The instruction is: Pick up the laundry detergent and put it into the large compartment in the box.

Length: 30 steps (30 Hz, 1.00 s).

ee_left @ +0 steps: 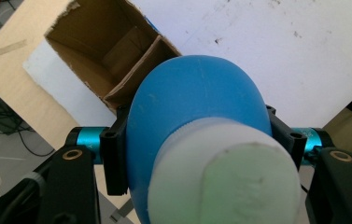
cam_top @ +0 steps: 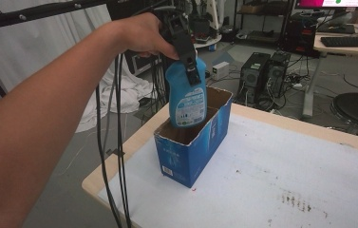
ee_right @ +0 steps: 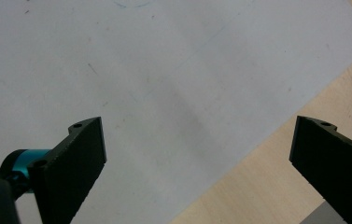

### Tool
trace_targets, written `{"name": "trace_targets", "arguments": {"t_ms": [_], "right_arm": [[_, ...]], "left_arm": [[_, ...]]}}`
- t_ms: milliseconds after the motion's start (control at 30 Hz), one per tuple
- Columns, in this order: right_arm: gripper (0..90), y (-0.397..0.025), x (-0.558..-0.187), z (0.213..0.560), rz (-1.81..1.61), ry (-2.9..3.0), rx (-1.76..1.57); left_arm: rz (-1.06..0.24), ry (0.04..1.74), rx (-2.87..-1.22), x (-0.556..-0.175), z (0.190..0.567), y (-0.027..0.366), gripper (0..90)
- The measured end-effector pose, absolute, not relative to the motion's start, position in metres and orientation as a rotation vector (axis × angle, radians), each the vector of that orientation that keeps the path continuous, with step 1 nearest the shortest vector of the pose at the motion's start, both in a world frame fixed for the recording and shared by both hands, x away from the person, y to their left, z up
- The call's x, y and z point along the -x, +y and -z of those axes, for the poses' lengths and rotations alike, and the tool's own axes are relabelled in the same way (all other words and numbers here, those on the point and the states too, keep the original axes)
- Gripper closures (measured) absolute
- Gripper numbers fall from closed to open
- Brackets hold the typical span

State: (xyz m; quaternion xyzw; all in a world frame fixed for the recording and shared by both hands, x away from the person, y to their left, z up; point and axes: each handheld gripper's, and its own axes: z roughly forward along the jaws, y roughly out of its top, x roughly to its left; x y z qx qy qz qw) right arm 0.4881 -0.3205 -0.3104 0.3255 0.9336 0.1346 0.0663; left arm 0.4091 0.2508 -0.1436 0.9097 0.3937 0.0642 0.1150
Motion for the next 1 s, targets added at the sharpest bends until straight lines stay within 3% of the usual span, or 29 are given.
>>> {"name": "trace_targets", "arguments": {"t_ms": [733, 1000], "right_arm": [[2.7, -0.318, -0.489, 0.313, -0.393, 2.820, -0.977], [2.8, -0.320, -0.491, 0.314, -0.383, 2.825, -0.971]], "left_arm": [[-0.129, 1.114, -2.743, -0.418, 0.241, 0.252, 37.9], [-0.113, 1.132, -2.753, -0.419, 0.260, 0.255, 37.9]]}}
